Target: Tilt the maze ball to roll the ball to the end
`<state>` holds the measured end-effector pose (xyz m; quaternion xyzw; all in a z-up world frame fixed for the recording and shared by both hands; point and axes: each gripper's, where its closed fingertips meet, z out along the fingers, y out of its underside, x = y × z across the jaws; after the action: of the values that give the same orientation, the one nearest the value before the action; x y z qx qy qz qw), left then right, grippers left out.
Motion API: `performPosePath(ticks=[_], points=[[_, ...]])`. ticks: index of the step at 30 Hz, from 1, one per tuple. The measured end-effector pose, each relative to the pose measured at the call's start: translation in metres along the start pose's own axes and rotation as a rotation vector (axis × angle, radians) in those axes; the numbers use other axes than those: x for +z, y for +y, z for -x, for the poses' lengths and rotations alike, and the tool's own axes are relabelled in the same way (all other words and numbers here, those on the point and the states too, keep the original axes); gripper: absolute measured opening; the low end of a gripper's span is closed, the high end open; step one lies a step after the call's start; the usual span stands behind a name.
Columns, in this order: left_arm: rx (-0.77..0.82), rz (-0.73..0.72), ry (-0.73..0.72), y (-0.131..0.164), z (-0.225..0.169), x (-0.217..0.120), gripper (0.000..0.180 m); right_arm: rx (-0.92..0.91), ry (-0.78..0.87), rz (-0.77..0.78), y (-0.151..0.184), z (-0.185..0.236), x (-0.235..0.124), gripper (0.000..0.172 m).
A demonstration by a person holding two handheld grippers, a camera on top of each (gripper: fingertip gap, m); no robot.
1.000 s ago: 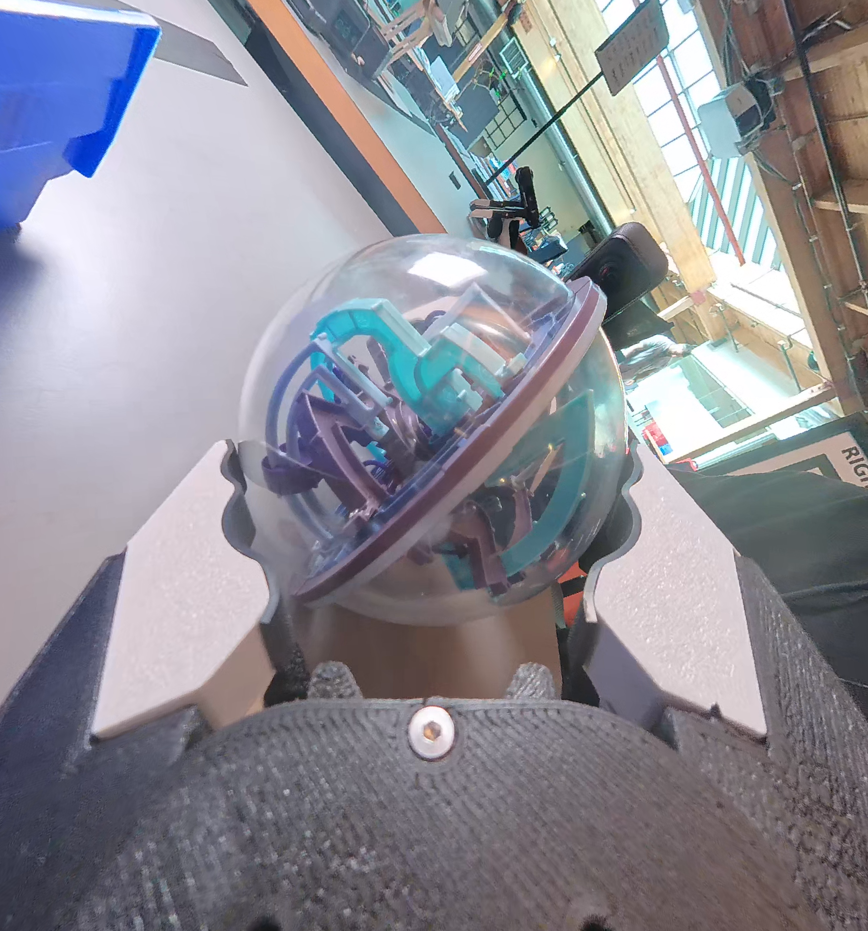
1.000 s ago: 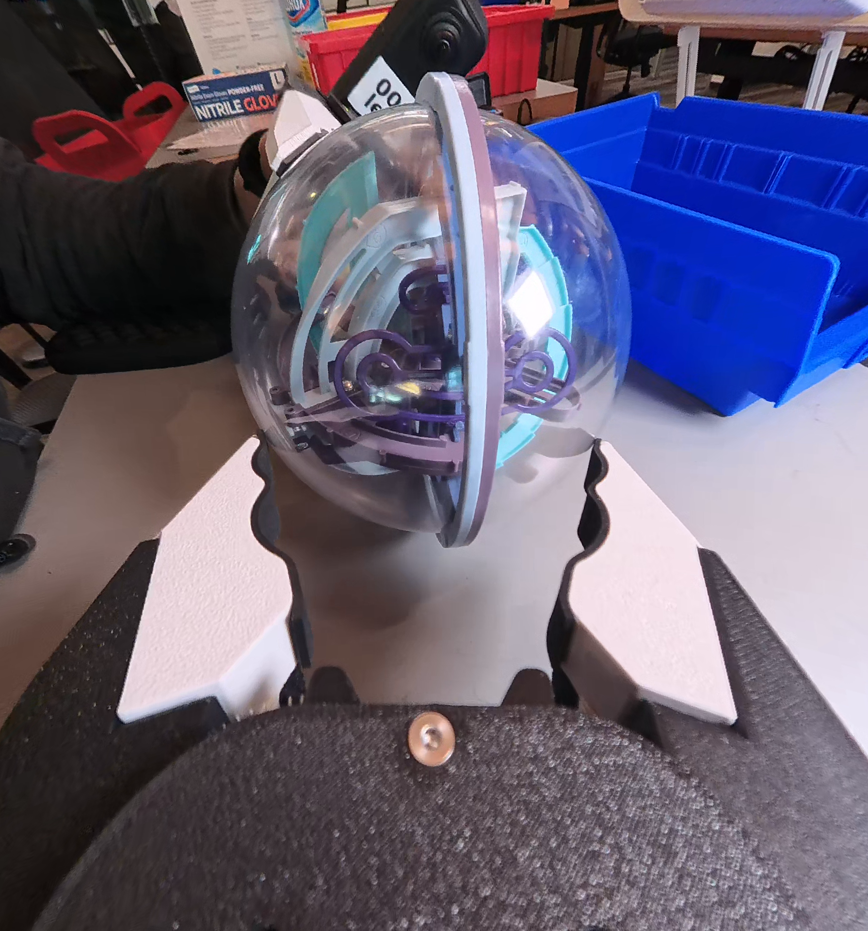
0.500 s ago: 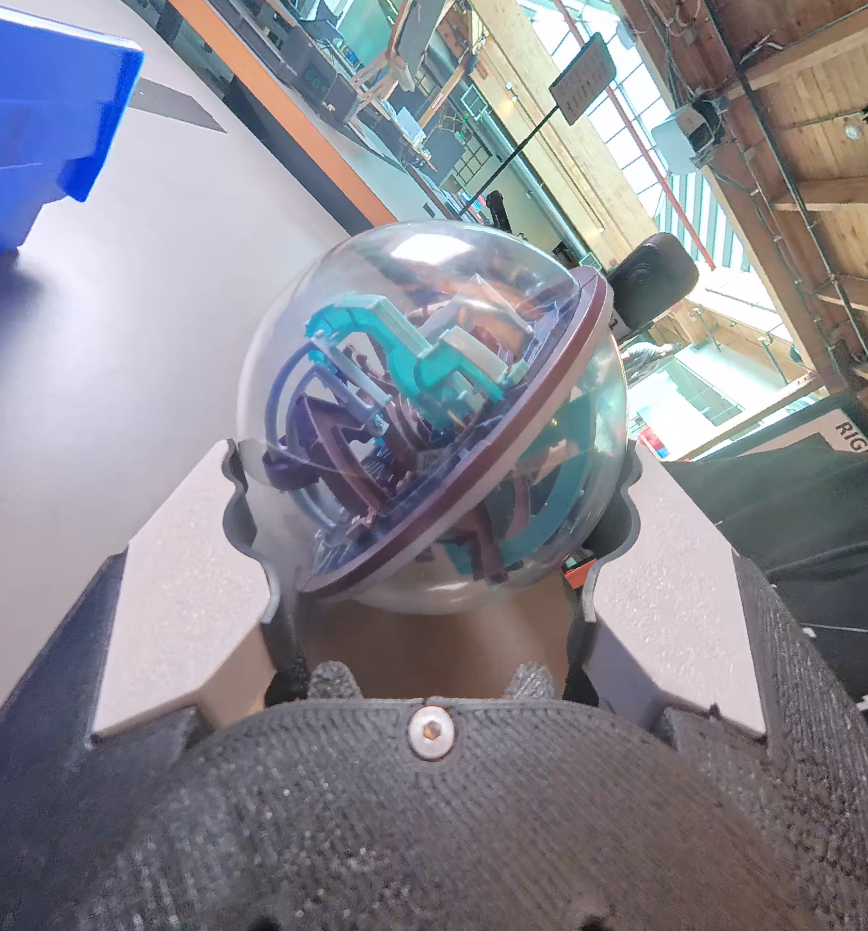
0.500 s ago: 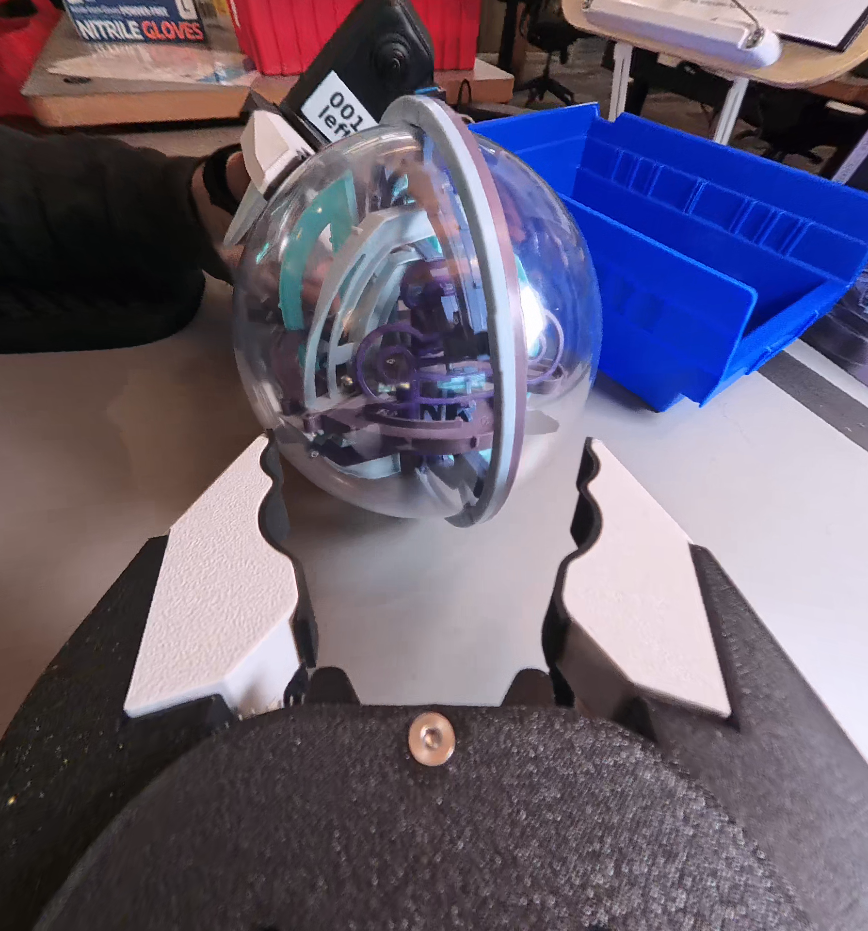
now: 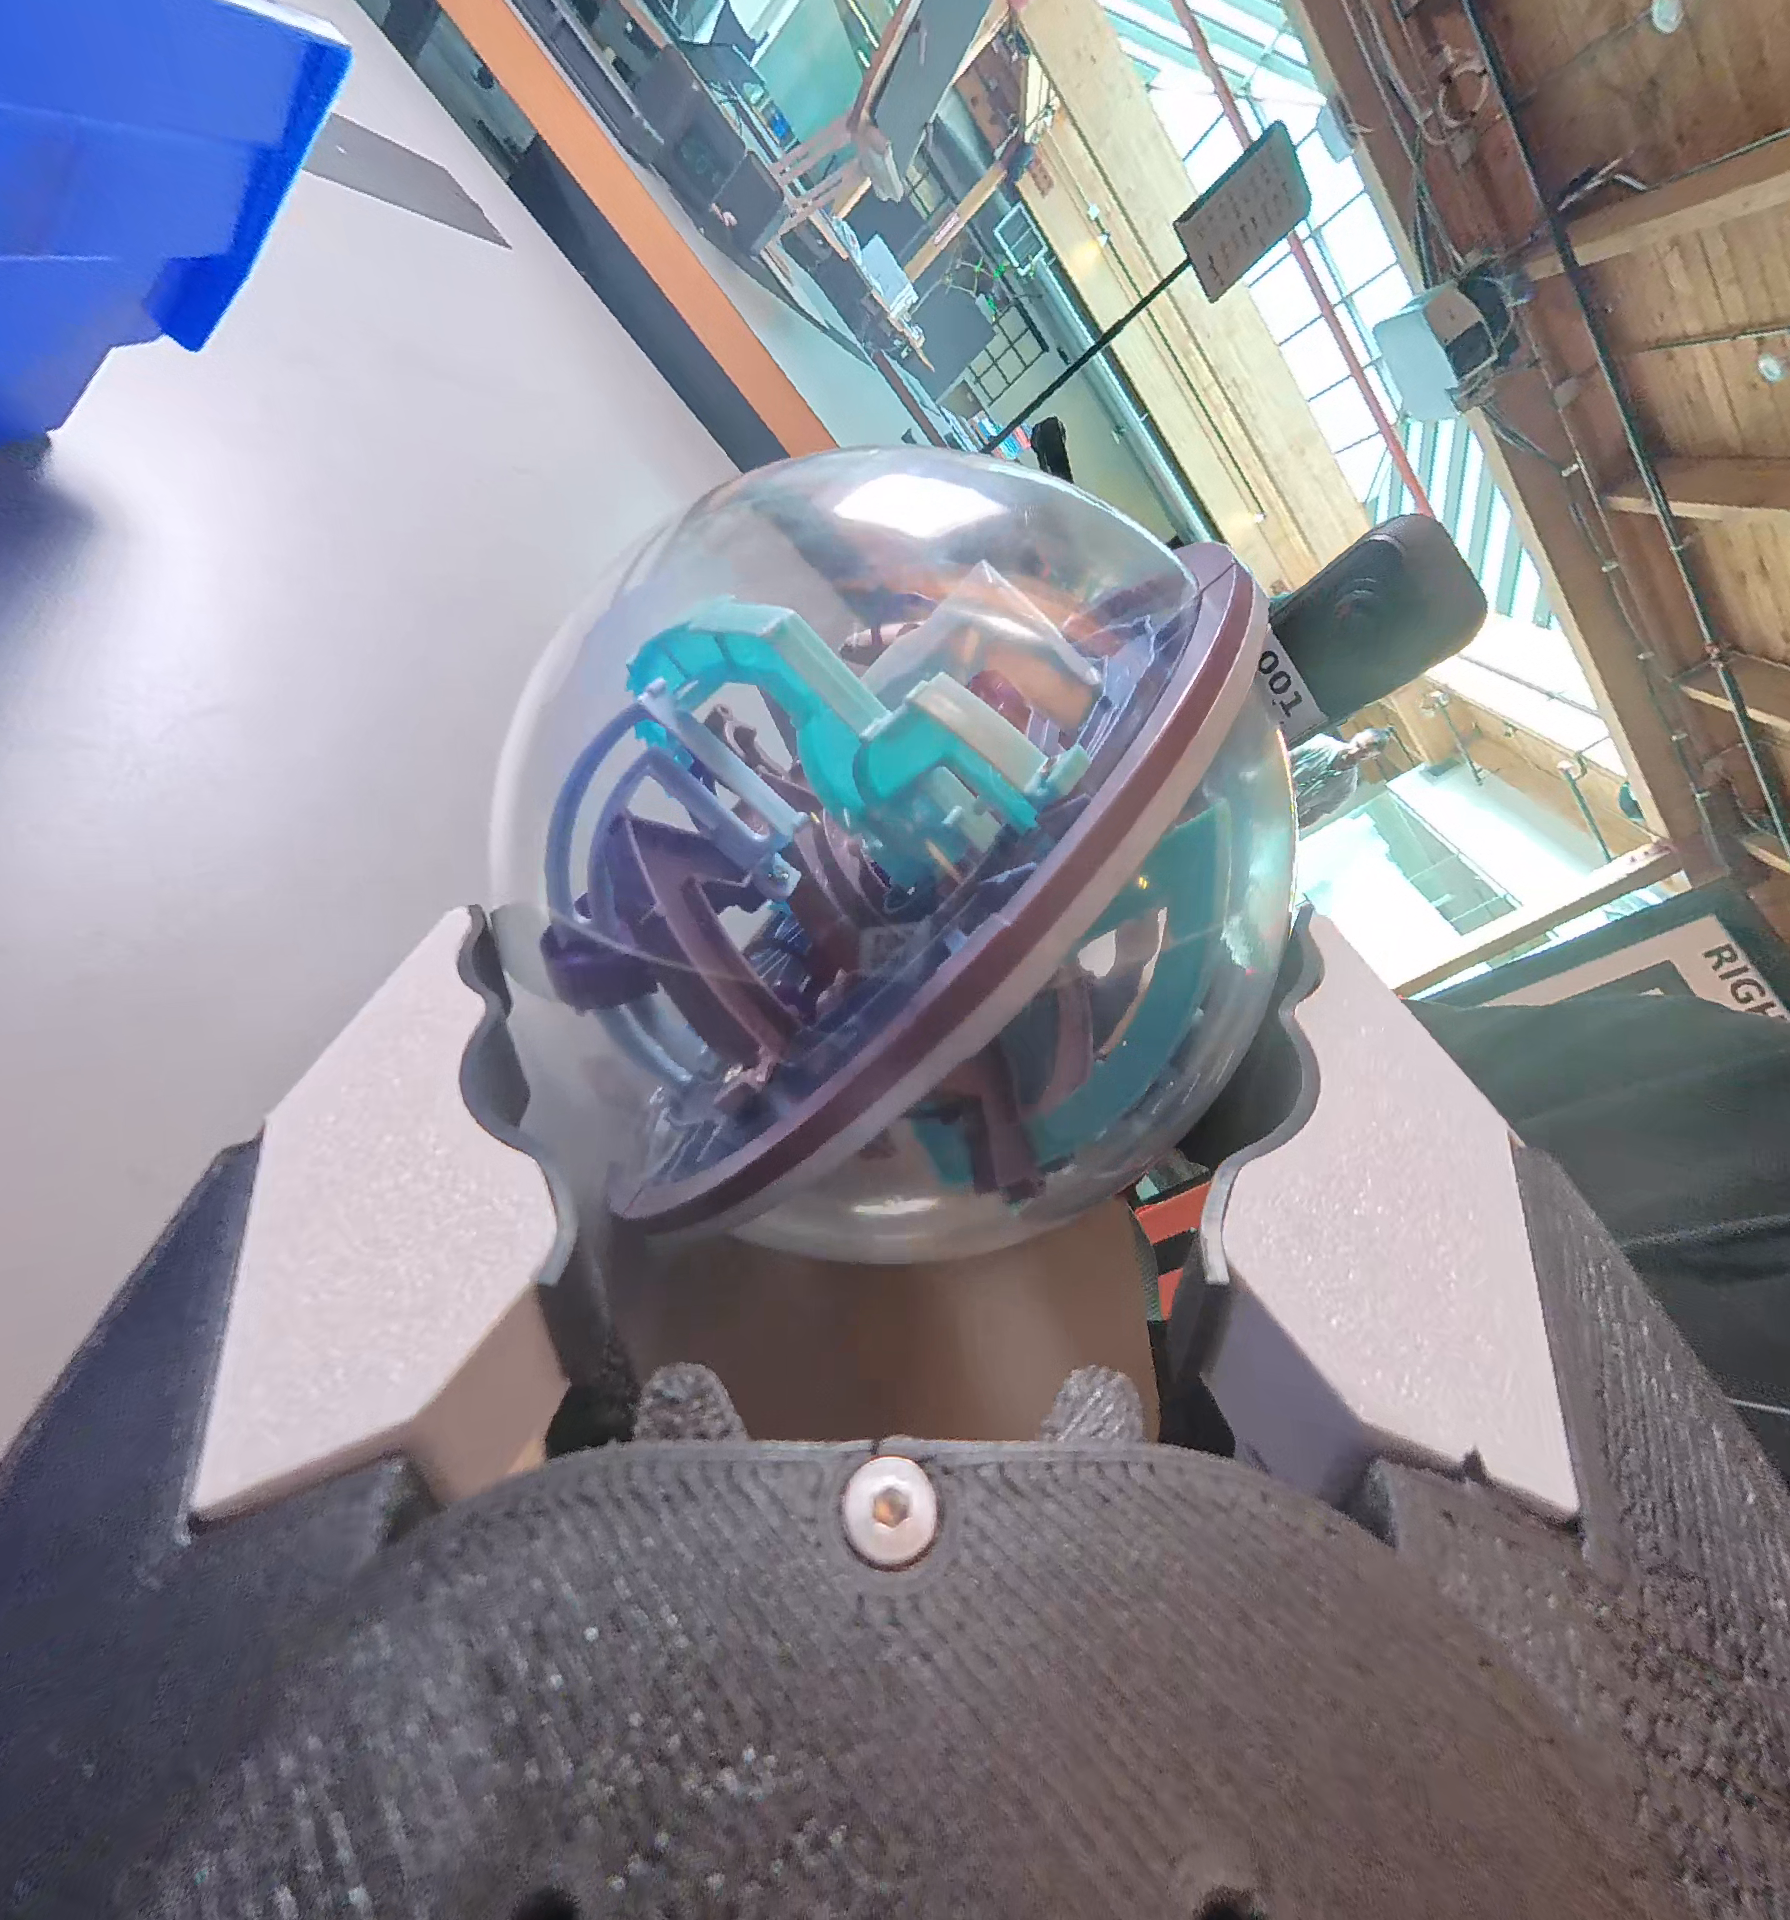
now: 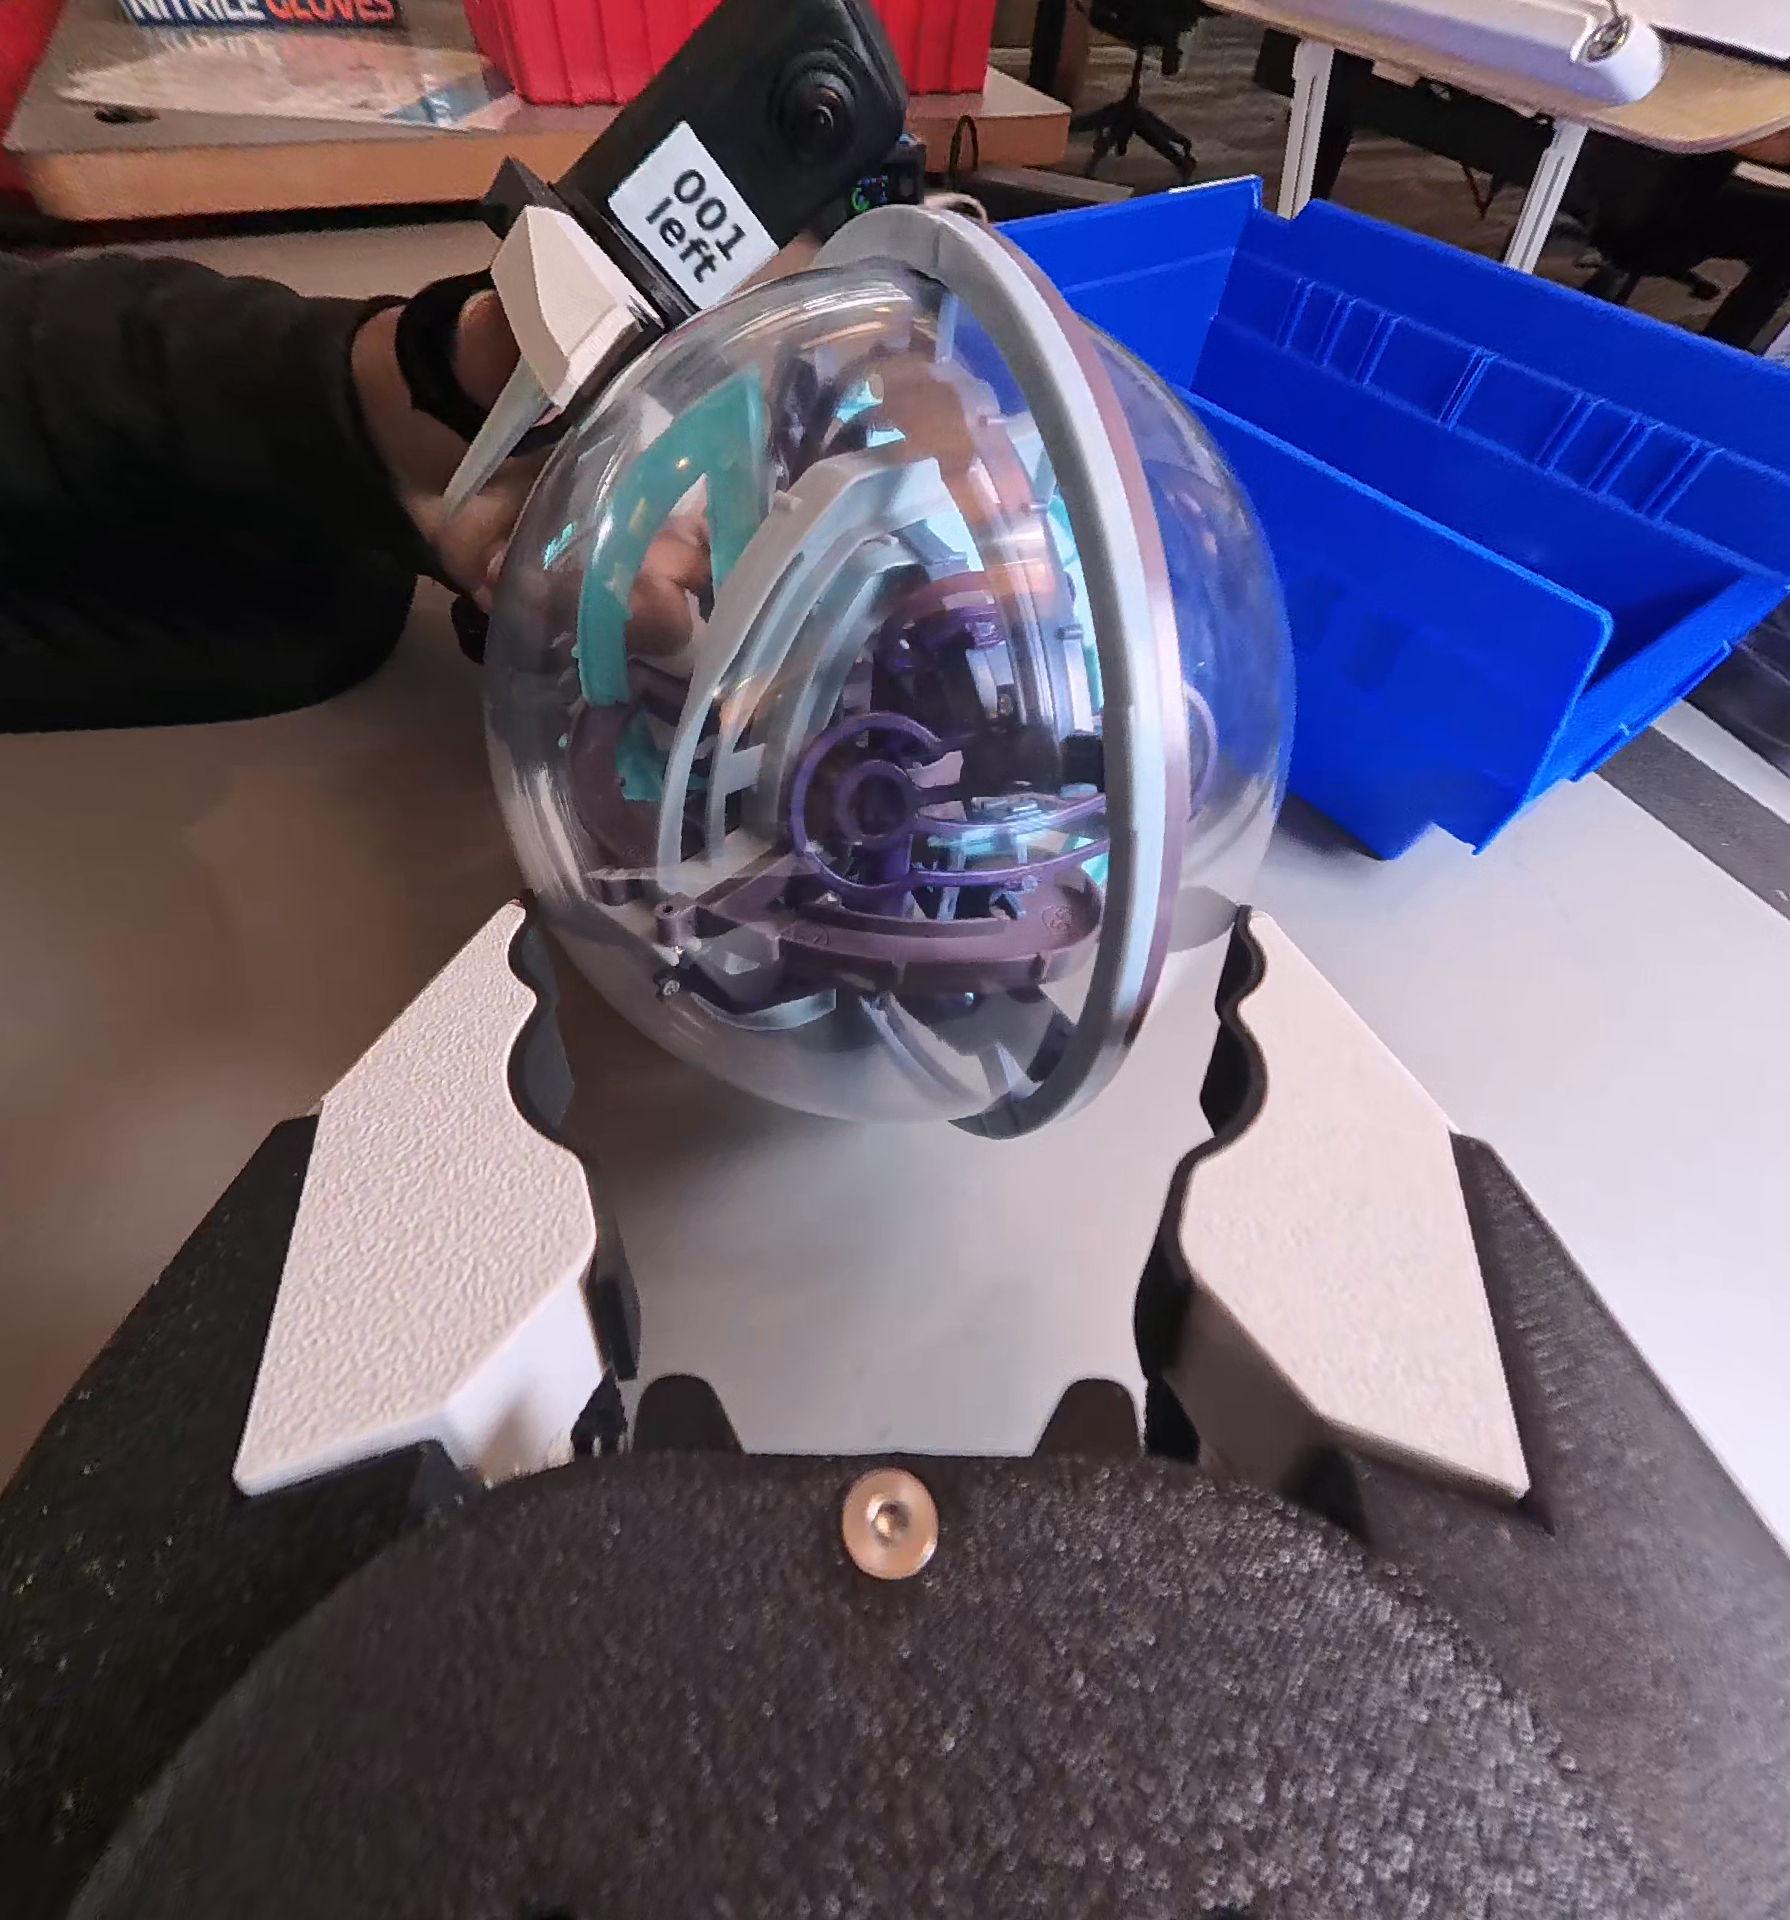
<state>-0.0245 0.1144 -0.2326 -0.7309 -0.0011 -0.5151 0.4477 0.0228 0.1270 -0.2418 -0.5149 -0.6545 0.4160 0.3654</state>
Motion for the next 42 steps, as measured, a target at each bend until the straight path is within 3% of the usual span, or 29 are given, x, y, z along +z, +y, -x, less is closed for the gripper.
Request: performPosePath(ticks=[6, 14, 23, 33, 38, 40, 42], points=[[0.100, 0.040, -0.036, 0.006, -0.002, 0.002, 0.147, 0.046, -0.055, -0.031, 0.003, -0.006, -0.001, 0.123], [0.402, 0.065, -0.150, 0.008, 0.003, 0.004, 0.140, 0.131, -0.103, -0.017, 0.015, -0.007, 0.002, 0.121], [0.349, 0.022, -0.123, -0.004, -0.001, -0.004, 0.140, 0.061, -0.145, 0.139, 0.042, 0.005, 0.008, 0.105], [0.385, 0.043, -0.123, -0.009, -0.003, -0.005, 0.134, -0.123, -0.127, 0.078, 0.006, -0.021, -0.032, 0.047], [0.377, 0.034, -0.120, -0.014, -0.004, -0.004, 0.133, -0.108, -0.198, 0.041, -0.003, -0.028, -0.035, 0.035], [0.375, 0.025, -0.107, -0.017, -0.007, -0.004, 0.134, -0.102, -0.225, 0.038, 0.000, -0.028, -0.033, 0.012], [0.371, 0.021, -0.111, -0.019, -0.008, -0.004, 0.134, -0.084, -0.263, 0.037, 0.006, -0.023, -0.029, 0.008]])
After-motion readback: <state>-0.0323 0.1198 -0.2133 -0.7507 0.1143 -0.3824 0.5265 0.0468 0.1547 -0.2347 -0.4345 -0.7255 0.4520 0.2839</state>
